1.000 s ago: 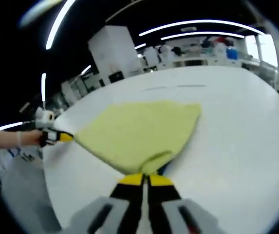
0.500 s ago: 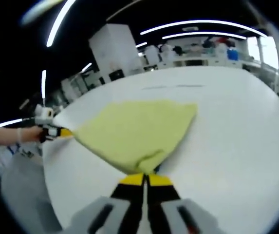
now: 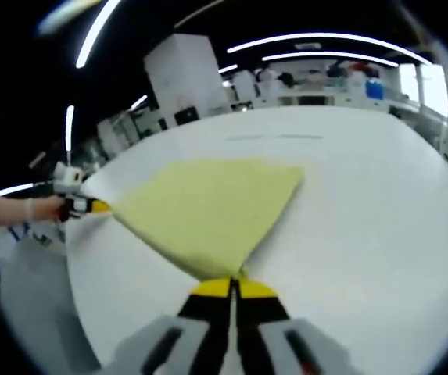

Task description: Fold the garment on the visible template until the final outline fits inside the template.

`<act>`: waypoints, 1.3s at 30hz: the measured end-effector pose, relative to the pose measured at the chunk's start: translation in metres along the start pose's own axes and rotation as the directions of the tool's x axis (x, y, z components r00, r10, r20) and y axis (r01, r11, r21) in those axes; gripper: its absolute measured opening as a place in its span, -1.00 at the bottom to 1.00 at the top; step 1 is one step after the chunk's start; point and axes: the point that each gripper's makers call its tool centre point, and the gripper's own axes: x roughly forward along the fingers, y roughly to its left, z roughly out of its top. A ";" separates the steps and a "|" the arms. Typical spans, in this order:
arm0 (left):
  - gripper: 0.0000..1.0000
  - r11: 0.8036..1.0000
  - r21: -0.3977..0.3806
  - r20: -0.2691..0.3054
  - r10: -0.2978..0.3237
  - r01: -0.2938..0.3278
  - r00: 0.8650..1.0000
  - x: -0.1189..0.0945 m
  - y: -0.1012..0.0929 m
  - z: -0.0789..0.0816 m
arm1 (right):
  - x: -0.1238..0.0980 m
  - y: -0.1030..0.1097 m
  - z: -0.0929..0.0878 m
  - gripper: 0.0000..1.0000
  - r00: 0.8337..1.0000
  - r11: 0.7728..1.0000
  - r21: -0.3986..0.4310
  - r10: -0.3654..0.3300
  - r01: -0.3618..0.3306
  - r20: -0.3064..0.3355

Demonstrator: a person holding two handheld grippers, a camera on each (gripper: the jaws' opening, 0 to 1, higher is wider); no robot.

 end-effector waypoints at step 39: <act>-1.00 0.994 -0.097 -0.043 -0.045 0.041 0.998 -0.049 -0.012 -0.047 | -0.028 0.026 -0.040 -0.99 0.998 0.999 0.015 0.045 -0.044 -0.032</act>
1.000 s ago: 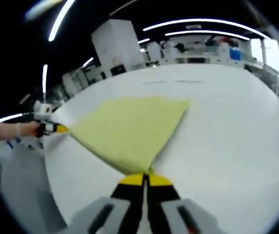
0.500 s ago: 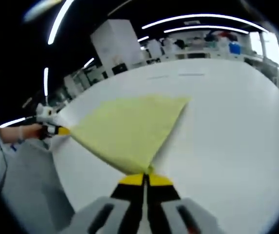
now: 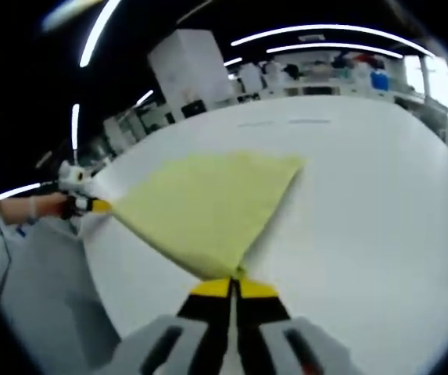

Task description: Fold the garment on the visible template until the final outline fits inside the template.

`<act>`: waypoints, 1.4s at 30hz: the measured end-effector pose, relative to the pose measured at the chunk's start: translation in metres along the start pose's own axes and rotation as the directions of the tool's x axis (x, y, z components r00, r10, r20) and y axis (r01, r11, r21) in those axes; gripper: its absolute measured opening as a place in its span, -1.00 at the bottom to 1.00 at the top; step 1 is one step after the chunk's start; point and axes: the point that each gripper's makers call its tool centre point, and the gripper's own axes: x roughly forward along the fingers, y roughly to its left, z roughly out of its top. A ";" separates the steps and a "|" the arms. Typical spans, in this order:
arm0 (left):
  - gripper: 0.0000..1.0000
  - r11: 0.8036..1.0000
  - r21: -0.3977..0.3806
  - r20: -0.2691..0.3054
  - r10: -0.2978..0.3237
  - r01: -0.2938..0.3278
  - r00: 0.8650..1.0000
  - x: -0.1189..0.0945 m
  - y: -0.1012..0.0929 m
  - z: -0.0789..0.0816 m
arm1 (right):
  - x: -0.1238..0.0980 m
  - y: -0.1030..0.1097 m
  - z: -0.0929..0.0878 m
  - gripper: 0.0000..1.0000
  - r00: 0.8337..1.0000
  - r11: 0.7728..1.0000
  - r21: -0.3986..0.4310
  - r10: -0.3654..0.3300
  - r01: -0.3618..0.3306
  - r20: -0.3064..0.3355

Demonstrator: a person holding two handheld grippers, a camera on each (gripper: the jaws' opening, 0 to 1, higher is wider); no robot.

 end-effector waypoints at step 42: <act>0.98 0.980 0.138 0.251 0.104 -0.142 0.962 -0.032 -0.029 0.045 | -0.057 0.007 0.025 0.99 0.983 0.994 -0.048 -0.086 0.094 0.160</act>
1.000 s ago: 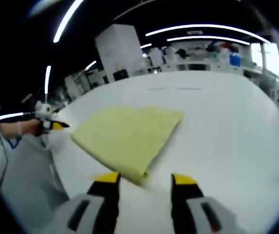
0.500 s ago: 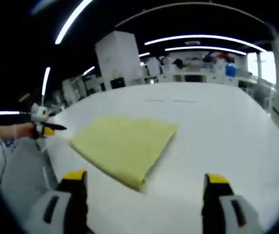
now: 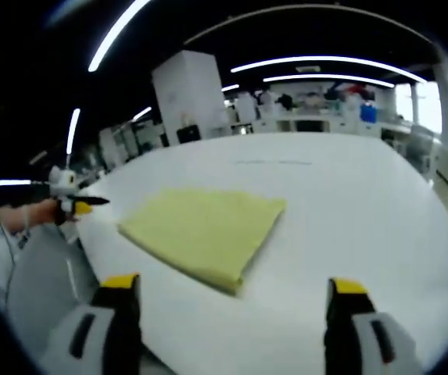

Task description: Fold the garment on the visible template until the final outline fits inside the template.

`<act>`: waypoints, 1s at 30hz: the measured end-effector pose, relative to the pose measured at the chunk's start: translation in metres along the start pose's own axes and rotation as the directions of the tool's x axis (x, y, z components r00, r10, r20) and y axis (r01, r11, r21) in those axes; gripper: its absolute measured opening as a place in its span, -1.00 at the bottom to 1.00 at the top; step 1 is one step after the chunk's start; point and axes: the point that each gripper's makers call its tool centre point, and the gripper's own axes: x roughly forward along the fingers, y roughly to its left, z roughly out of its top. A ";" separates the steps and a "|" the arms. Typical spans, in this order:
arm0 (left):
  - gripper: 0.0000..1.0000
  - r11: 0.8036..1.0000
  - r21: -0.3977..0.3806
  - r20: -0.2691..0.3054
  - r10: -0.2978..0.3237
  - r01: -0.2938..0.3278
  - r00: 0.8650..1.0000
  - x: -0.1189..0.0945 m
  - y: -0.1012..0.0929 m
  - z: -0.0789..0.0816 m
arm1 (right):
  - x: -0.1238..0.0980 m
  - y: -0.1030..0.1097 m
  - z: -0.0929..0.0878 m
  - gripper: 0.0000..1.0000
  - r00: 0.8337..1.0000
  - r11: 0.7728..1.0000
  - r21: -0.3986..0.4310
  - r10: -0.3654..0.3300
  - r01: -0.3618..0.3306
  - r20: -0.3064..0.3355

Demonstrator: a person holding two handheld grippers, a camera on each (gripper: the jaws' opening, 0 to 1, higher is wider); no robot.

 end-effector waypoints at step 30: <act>0.98 0.996 0.087 -0.034 -0.012 0.015 0.999 0.005 -0.004 -0.009 | -0.017 0.004 -0.011 0.99 0.998 0.997 0.059 -0.055 0.053 0.028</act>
